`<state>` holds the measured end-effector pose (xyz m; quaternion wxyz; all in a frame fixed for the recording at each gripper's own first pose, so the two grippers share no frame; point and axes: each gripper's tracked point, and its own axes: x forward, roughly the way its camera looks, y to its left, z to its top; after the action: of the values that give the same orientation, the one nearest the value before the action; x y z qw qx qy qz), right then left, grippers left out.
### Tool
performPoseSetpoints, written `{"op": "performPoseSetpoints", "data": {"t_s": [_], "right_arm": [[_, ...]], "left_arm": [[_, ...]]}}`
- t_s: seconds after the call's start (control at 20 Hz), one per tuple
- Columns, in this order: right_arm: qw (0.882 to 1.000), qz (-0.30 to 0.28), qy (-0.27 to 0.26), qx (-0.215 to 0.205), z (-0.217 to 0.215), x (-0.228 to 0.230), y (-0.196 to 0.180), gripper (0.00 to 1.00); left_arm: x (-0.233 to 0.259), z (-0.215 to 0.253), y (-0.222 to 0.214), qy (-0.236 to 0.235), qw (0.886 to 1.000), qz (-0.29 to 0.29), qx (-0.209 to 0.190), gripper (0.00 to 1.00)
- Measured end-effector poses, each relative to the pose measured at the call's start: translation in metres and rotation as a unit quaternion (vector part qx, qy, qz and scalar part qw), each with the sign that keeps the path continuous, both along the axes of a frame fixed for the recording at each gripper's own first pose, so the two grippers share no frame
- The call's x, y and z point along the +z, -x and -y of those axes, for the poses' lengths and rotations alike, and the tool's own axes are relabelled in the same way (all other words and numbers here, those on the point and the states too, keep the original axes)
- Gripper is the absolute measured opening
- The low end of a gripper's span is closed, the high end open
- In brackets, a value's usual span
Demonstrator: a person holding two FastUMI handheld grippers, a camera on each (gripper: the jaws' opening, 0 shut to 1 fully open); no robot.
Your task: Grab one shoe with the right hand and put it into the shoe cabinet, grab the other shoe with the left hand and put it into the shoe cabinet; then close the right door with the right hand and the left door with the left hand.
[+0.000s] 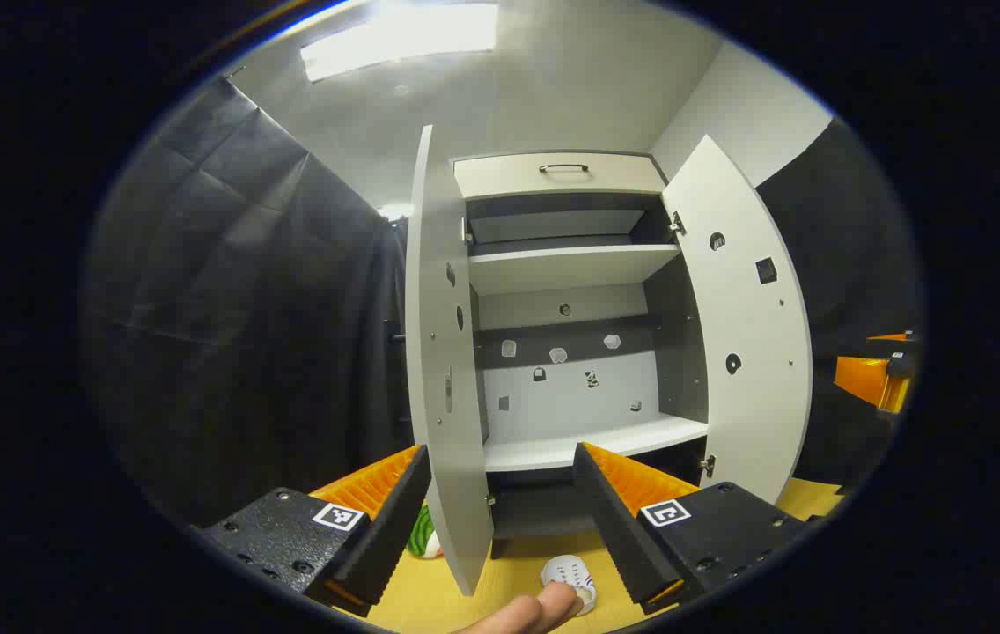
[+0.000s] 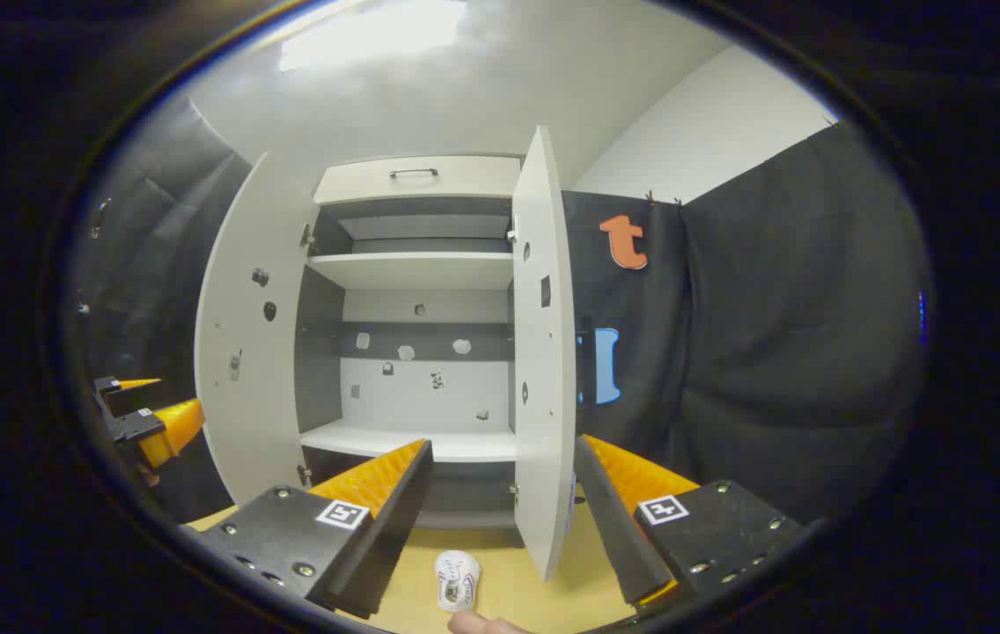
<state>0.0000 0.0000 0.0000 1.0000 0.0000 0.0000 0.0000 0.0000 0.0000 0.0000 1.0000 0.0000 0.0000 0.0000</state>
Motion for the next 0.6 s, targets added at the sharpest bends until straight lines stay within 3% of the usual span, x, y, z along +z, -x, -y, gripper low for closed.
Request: {"op": "performPoseSetpoints", "data": {"t_s": [0.6], "right_arm": [[1.000, -0.014, -0.006, -0.013, 0.038, -0.019, -0.021, 0.95]], "left_arm": [[0.033, 0.010, -0.028, 0.004, 0.999, 0.029, 0.015, 0.98]]}}
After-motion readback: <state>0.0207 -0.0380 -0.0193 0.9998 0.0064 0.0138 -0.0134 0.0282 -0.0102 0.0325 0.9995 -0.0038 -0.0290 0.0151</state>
